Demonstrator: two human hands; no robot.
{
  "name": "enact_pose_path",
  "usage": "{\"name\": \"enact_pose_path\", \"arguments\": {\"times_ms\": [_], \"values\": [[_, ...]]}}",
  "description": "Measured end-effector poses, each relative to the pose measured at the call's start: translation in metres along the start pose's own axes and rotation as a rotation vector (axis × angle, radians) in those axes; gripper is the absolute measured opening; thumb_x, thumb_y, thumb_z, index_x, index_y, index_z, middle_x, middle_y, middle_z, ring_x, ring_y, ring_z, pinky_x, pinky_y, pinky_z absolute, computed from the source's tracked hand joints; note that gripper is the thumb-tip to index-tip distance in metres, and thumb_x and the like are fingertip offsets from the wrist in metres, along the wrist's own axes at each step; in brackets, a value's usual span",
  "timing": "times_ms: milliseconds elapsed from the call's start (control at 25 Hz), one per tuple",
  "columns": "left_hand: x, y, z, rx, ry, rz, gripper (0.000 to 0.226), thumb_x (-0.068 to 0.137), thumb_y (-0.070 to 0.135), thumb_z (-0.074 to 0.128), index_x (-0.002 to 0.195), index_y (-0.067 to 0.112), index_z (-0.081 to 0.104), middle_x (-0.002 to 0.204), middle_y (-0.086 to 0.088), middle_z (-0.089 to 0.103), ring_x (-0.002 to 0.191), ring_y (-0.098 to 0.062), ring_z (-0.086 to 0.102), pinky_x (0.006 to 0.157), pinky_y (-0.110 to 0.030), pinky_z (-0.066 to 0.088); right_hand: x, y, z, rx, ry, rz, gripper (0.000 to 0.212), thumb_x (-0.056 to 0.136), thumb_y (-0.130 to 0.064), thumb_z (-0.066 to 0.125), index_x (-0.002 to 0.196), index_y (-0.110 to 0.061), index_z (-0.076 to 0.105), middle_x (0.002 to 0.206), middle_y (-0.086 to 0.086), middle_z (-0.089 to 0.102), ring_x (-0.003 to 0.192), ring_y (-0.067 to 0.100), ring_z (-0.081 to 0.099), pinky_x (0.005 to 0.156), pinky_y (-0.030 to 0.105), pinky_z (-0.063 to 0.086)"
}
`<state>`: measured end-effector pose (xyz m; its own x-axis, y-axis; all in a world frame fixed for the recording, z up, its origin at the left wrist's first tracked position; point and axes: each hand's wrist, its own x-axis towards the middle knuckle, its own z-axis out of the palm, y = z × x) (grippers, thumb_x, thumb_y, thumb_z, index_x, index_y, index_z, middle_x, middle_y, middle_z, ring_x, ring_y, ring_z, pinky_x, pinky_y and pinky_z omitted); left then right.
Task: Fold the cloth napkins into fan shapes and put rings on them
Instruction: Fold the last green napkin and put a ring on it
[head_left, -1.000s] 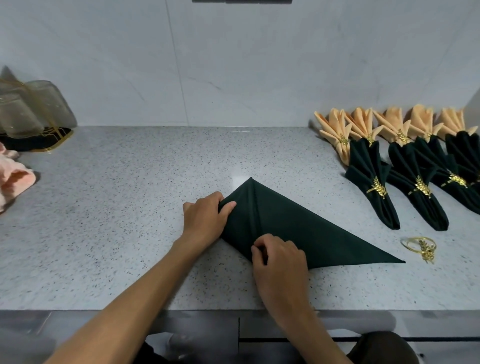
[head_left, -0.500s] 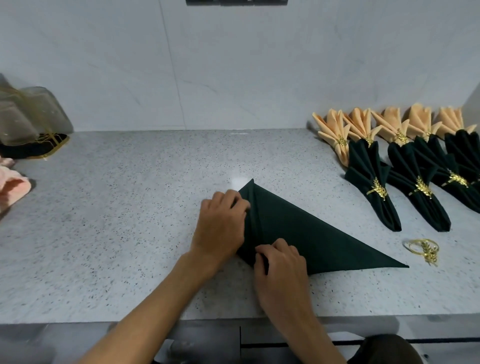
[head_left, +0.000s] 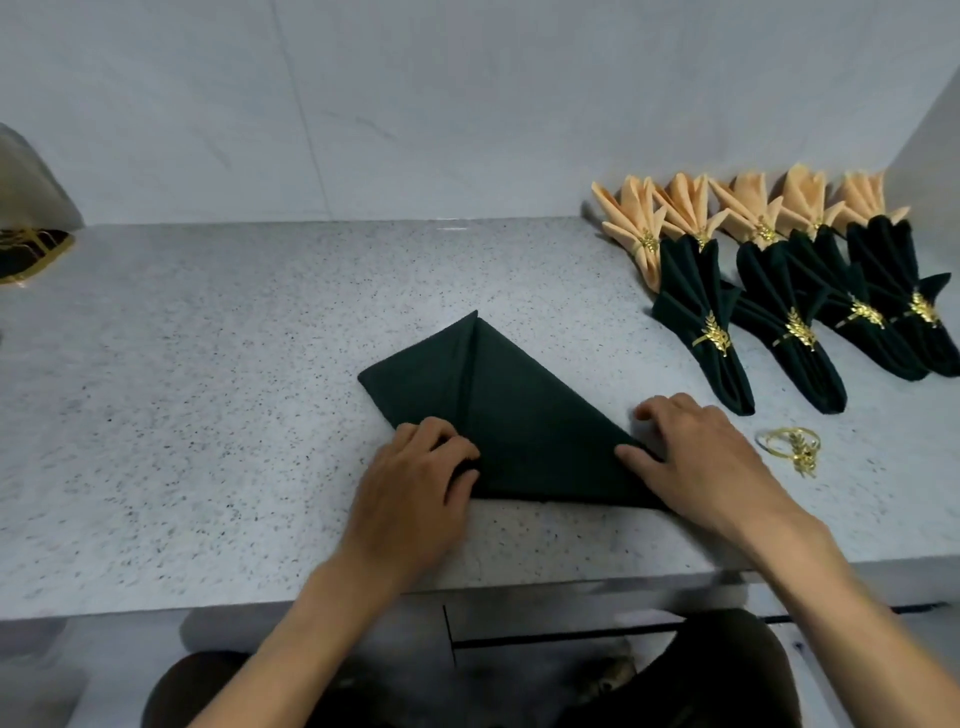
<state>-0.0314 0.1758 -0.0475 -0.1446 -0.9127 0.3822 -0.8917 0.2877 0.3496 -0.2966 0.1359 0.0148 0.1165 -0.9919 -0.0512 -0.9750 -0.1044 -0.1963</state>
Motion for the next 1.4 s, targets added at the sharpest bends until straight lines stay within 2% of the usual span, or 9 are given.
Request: {"name": "enact_pose_path", "arguments": {"times_ms": [120,280,400,560,760,1000,1160,1280,1400], "values": [[0.001,-0.020,-0.015,-0.048,-0.005,-0.032,0.011,0.087,0.018,0.072,0.097,0.022,0.072,0.109,0.012,0.065,0.099,-0.011,0.058,0.079,-0.022,0.042,-0.004,0.007,0.000,0.085,-0.197,-0.087,0.037,0.090,-0.054,0.059,0.115,-0.036,0.039,0.088,-0.013,0.055,0.080,0.007,0.055,0.068,0.027,0.044],[-0.004,-0.026,-0.022,-0.045,-0.021,0.000,0.009,0.088,0.016,0.071,0.094,0.023,0.071,0.113,0.013,0.067,0.105,-0.008,0.058,0.084,-0.013,0.038,-0.008,0.015,-0.004,0.368,-0.299,-0.272,0.039,0.088,-0.021,0.067,0.107,-0.048,0.046,0.079,-0.007,0.062,0.067,0.006,0.056,0.065,0.034,0.050],[-0.001,-0.042,-0.028,-0.073,-0.076,-0.009,0.008,0.094,0.018,0.063,0.095,0.022,0.070,0.122,0.013,0.063,0.114,-0.004,0.052,0.090,-0.011,0.034,-0.014,0.028,-0.010,0.375,-0.255,-0.503,0.055,0.087,-0.001,0.057,0.114,-0.050,0.057,0.118,-0.020,0.058,0.092,0.002,0.056,0.077,0.026,0.049],[0.008,-0.060,-0.036,-0.069,-0.062,0.060,0.007,0.092,0.014,0.065,0.093,0.016,0.072,0.102,0.010,0.059,0.096,-0.009,0.050,0.081,-0.019,0.043,-0.036,0.025,0.010,0.028,-0.265,-0.784,0.065,0.083,-0.036,0.056,0.142,-0.055,0.036,0.153,-0.037,0.010,0.138,-0.008,0.015,0.110,0.019,0.017],[0.007,-0.061,-0.037,-0.076,-0.072,0.066,0.007,0.092,0.015,0.066,0.093,0.016,0.073,0.094,0.013,0.061,0.088,-0.006,0.054,0.076,-0.013,0.044,-0.042,0.011,0.047,0.054,0.113,-0.920,0.038,0.083,-0.037,0.066,0.121,-0.037,0.066,0.132,-0.019,0.058,0.113,0.009,0.053,0.089,0.027,0.043],[0.006,-0.062,-0.036,-0.081,-0.051,0.069,0.009,0.093,0.014,0.063,0.095,0.016,0.072,0.096,0.014,0.060,0.087,-0.001,0.052,0.074,-0.008,0.040,0.008,-0.029,-0.007,0.883,0.105,-0.371,0.016,0.087,-0.033,0.067,0.077,-0.022,0.073,0.071,-0.004,0.068,0.060,0.007,0.058,0.056,0.019,0.046],[0.002,-0.057,-0.035,-0.106,-0.043,0.008,0.021,0.100,0.019,0.049,0.096,0.015,0.069,0.096,0.013,0.058,0.088,-0.002,0.050,0.073,-0.011,0.039,0.085,-0.061,-0.007,1.005,0.206,-0.140,0.039,0.091,-0.021,0.070,0.067,0.007,0.057,0.056,0.014,0.051,0.051,0.016,0.048,0.049,0.026,0.042],[0.005,-0.050,-0.030,-0.135,-0.001,-0.110,0.030,0.100,0.034,0.044,0.085,0.019,0.064,0.085,0.014,0.055,0.080,-0.003,0.050,0.069,-0.016,0.038,0.129,-0.077,0.019,0.995,0.194,0.020,0.039,0.088,-0.021,0.073,0.059,-0.005,0.053,0.052,-0.002,0.048,0.049,0.012,0.044,0.053,0.028,0.040],[0.006,-0.048,-0.027,-0.124,0.109,-0.150,0.013,0.097,0.027,0.056,0.106,0.022,0.065,0.091,0.014,0.062,0.079,0.000,0.052,0.071,-0.017,0.043,0.149,-0.083,0.036,0.856,0.208,0.067,0.012,0.085,-0.024,0.075,0.080,-0.020,0.065,0.072,-0.008,0.063,0.069,0.009,0.060,0.069,0.029,0.049]]}}
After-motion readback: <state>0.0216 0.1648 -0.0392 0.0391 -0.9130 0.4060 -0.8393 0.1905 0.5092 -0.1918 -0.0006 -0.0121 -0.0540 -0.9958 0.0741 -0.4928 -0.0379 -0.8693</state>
